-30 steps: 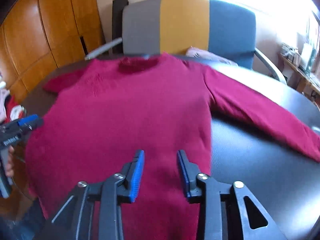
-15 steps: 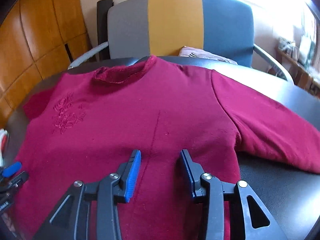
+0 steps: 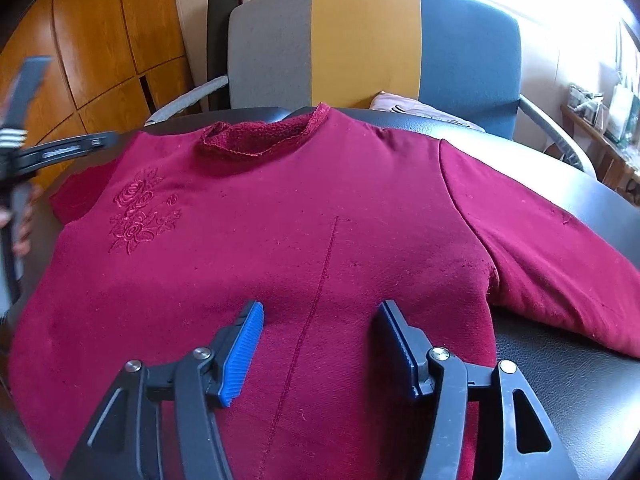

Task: Fold clothes

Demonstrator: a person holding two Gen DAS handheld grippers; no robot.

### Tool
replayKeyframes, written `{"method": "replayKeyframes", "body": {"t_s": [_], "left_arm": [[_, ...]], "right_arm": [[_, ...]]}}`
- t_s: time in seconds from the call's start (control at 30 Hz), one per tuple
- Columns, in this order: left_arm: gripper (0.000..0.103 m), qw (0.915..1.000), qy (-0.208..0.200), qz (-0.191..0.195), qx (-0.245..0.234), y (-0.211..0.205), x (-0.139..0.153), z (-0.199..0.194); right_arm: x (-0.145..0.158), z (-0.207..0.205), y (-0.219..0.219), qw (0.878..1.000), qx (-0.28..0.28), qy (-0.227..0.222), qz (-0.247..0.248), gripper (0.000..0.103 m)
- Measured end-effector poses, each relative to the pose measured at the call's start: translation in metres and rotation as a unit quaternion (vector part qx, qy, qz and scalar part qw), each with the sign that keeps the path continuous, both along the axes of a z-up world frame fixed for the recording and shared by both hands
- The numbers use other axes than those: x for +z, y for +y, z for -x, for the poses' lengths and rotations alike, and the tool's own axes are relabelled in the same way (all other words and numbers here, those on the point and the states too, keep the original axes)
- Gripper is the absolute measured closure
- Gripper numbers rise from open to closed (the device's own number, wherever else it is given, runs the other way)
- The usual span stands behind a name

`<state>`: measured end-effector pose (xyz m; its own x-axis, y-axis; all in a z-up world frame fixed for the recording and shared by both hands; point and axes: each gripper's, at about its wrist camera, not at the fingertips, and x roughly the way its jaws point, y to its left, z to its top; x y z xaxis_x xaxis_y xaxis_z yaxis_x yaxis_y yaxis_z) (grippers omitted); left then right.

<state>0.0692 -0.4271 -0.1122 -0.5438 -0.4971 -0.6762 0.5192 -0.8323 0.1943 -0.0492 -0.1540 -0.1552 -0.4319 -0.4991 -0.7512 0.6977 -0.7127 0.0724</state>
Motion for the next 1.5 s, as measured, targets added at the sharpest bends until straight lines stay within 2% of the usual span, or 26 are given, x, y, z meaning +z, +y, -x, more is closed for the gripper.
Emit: {"method": "replayKeyframes", "body": {"t_s": [0.1, 0.13, 0.2, 0.27, 0.3, 0.37, 0.43, 0.63, 0.7, 0.77, 0.83, 0.9, 1.0, 1.07, 1.13, 1.23, 1.4, 1.5], "left_arm": [[0.057, 0.9991, -0.014, 0.004, 0.040, -0.023, -0.016, -0.001], [0.056, 0.9984, -0.012, -0.005, 0.055, -0.033, -0.020, -0.005], [0.055, 0.9950, -0.008, -0.047, 0.088, -0.053, -0.032, -0.018], [0.055, 0.9877, -0.007, -0.093, 0.126, -0.075, -0.046, -0.034], [0.054, 0.9829, 0.008, -0.119, 0.140, -0.085, -0.050, -0.045], [0.054, 0.9713, 0.031, -0.142, 0.188, -0.102, -0.052, -0.068], [0.054, 0.9656, 0.035, -0.141, 0.216, -0.112, -0.053, -0.081], [0.054, 0.9551, -0.021, -0.086, 0.283, -0.114, -0.049, -0.089], [0.058, 0.9529, -0.036, -0.065, 0.294, -0.106, -0.043, -0.088], [0.059, 0.9594, -0.030, -0.044, 0.277, -0.085, -0.029, -0.086], [0.059, 0.9724, 0.007, -0.053, 0.227, -0.052, -0.013, -0.082], [0.059, 0.9820, 0.025, -0.068, 0.174, -0.024, -0.007, -0.072], [0.059, 0.9939, 0.012, -0.080, 0.075, 0.023, -0.007, -0.039], [0.059, 0.9928, 0.014, -0.118, 0.017, 0.042, -0.007, -0.018], [0.059, 0.9853, 0.026, -0.165, -0.036, 0.059, -0.004, -0.001], [0.059, 0.9770, 0.035, -0.190, -0.089, 0.077, 0.005, 0.030], [0.059, 0.9707, 0.020, -0.206, -0.123, 0.073, 0.005, 0.088], [0.059, 0.9609, 0.010, -0.240, -0.137, 0.067, -0.006, 0.123]], "right_arm": [[0.000, 0.001, 0.000, 1.000, 0.002, -0.002, 0.000, 0.039], [0.000, 0.001, -0.001, 1.000, 0.002, -0.001, -0.001, 0.038], [0.000, 0.001, -0.004, 1.000, 0.003, 0.002, -0.007, 0.036], [-0.001, 0.003, -0.008, 1.000, 0.003, 0.003, -0.012, 0.034], [-0.001, 0.003, -0.009, 1.000, 0.003, 0.004, -0.014, 0.033], [-0.002, 0.005, -0.012, 1.000, 0.003, 0.006, -0.018, 0.032], [-0.001, 0.005, -0.016, 1.000, 0.002, 0.008, -0.022, 0.032], [0.000, 0.003, -0.025, 1.000, 0.011, 0.007, -0.022, 0.032], [0.000, 0.003, -0.026, 1.000, 0.011, 0.008, -0.021, 0.032], [0.001, 0.002, -0.026, 1.000, 0.012, 0.010, -0.023, 0.032], [0.000, 0.004, -0.024, 1.000, 0.013, 0.006, -0.018, 0.032], [0.000, 0.004, -0.024, 1.000, 0.013, 0.007, -0.017, 0.032], [0.001, 0.004, -0.023, 1.000, 0.016, 0.006, -0.014, 0.032], [0.001, 0.003, -0.021, 1.000, 0.017, 0.002, -0.008, 0.032], [0.001, 0.002, -0.020, 1.000, 0.023, 0.001, -0.006, 0.031], [0.001, 0.004, -0.020, 1.000, 0.028, -0.005, 0.000, 0.027], [-0.001, 0.006, -0.020, 0.999, 0.038, -0.016, 0.013, 0.021], [-0.002, 0.008, -0.018, 0.998, 0.041, -0.025, 0.028, 0.019]]}}
